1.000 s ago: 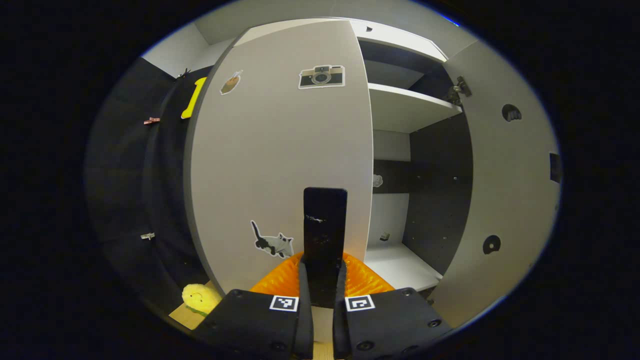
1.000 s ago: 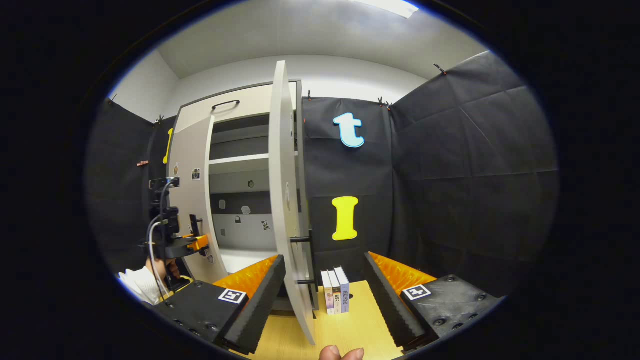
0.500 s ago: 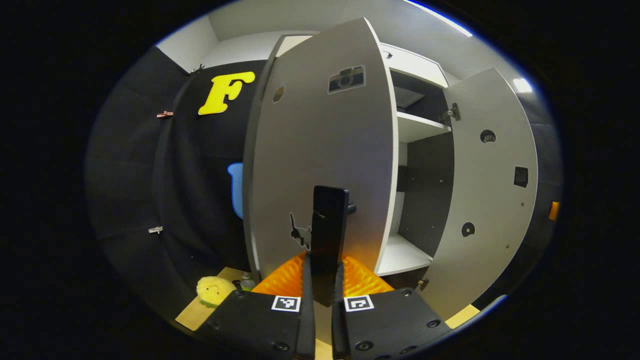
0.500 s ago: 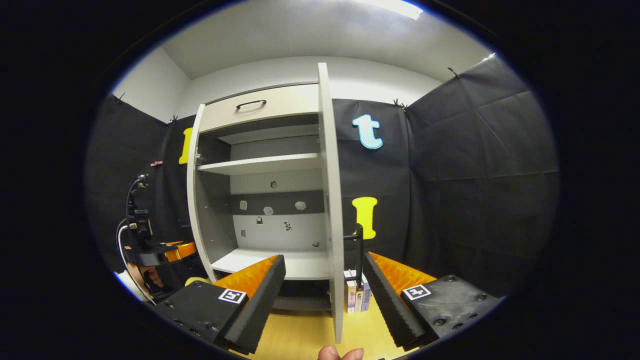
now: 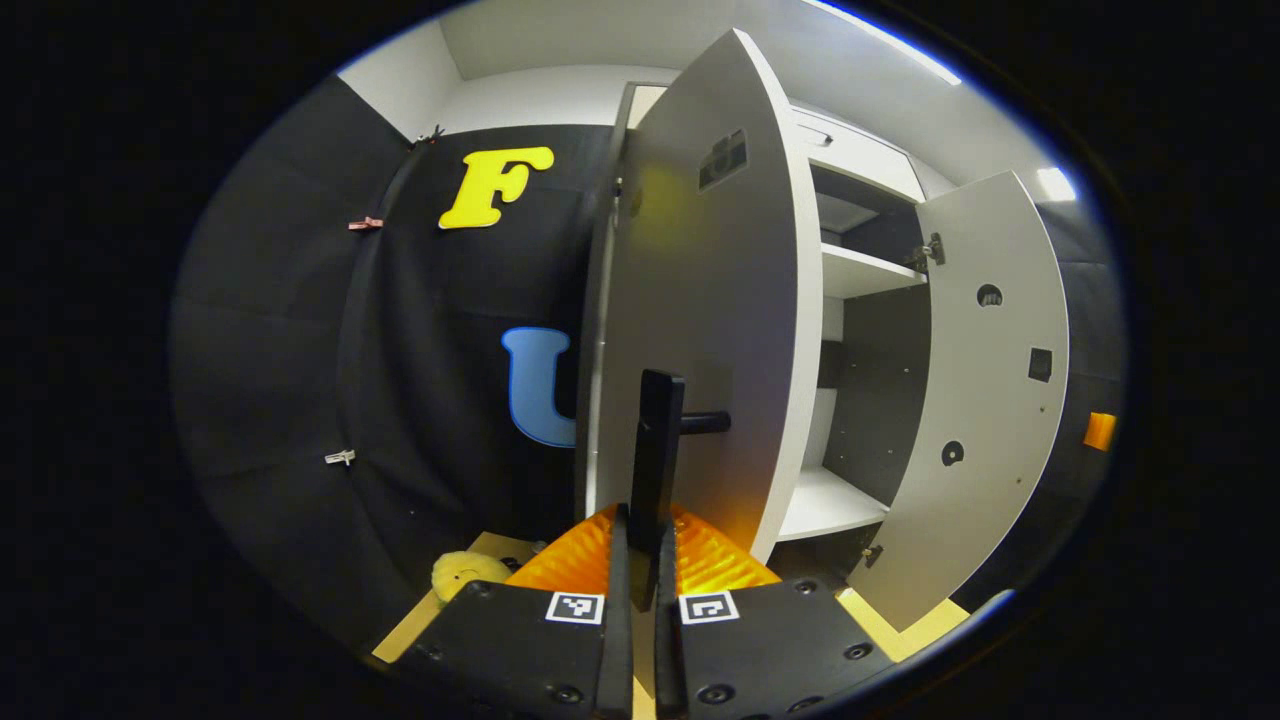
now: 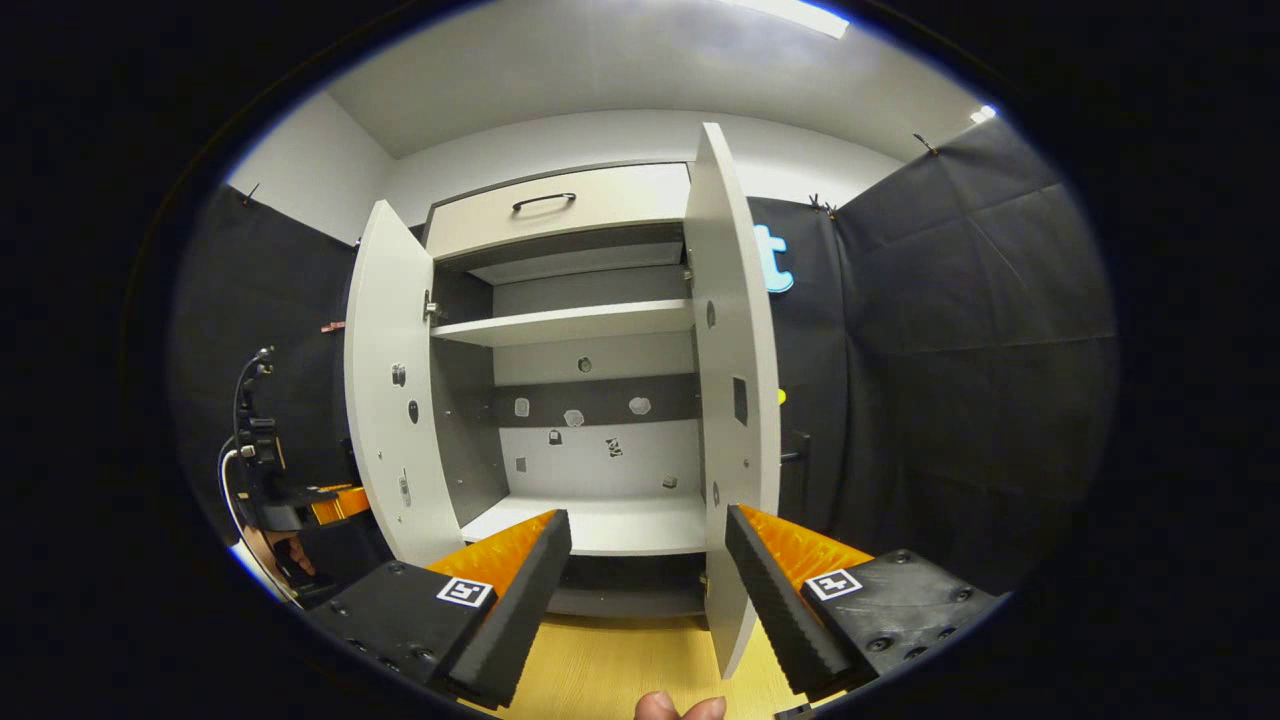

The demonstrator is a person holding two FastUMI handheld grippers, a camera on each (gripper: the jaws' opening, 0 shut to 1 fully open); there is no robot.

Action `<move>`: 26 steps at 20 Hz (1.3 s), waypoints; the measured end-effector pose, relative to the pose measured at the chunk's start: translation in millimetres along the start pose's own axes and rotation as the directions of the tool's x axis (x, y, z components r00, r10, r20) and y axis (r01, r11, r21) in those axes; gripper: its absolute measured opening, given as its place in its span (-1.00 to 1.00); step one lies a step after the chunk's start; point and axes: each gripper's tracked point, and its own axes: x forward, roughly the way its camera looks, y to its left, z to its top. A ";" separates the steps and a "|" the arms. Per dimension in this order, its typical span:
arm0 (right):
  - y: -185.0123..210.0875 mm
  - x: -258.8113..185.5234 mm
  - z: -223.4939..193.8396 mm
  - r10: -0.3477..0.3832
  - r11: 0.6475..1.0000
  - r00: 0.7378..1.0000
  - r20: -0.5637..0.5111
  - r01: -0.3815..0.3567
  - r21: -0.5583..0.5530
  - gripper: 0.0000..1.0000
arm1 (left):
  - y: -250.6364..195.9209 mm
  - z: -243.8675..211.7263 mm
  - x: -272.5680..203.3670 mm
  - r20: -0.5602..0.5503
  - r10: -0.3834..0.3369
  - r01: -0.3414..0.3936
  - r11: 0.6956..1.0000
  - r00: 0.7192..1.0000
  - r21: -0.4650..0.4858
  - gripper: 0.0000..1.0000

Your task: Open the right door of the double-door shoe cabinet with the right hand, and open the left door with the left hand.

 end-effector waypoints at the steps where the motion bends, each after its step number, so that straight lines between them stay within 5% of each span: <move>1: 4.9 -0.3 0.0 0.002 1.000 1.000 0.002 -0.002 -0.002 0.94 | 8.6 0.0 -0.8 -0.003 0.004 -0.004 1.000 1.000 -0.012 -0.75; 7: 30.0 3.5 -8.0 0.024 1.000 1.000 -0.011 -0.024 0.005 0.95 | 60.9 3.8 -1.4 -0.009 0.008 -0.008 0.999 1.000 -0.034 -0.87; 11: 45.4 6.9 -2.6 0.032 0.999 0.999 0.005 -0.032 -0.005 0.94 | 65.3 6.9 -2.6 -0.010 -0.081 0.081 0.997 0.997 -0.018 -0.88; 20: 58.1 4.1 -2.5 0.039 0.999 0.999 0.004 -0.039 -0.015 0.95 | 67.6 17.5 -32.8 0.010 -0.020 0.020 0.999 1.000 0.044 -0.82; 23: 59.4 2.4 -3.1 0.044 0.999 0.999 0.000 -0.044 -0.007 0.95 | 69.9 28.2 -54.6 0.030 0.036 -0.038 0.995 0.999 0.090 -0.53; 26: 60.6 -0.4 -4.6 0.050 0.999 0.999 -0.004 -0.050 -0.003 0.95 | 62.4 34.8 -73.0 0.042 0.062 -0.066 0.993 0.997 0.103 0.38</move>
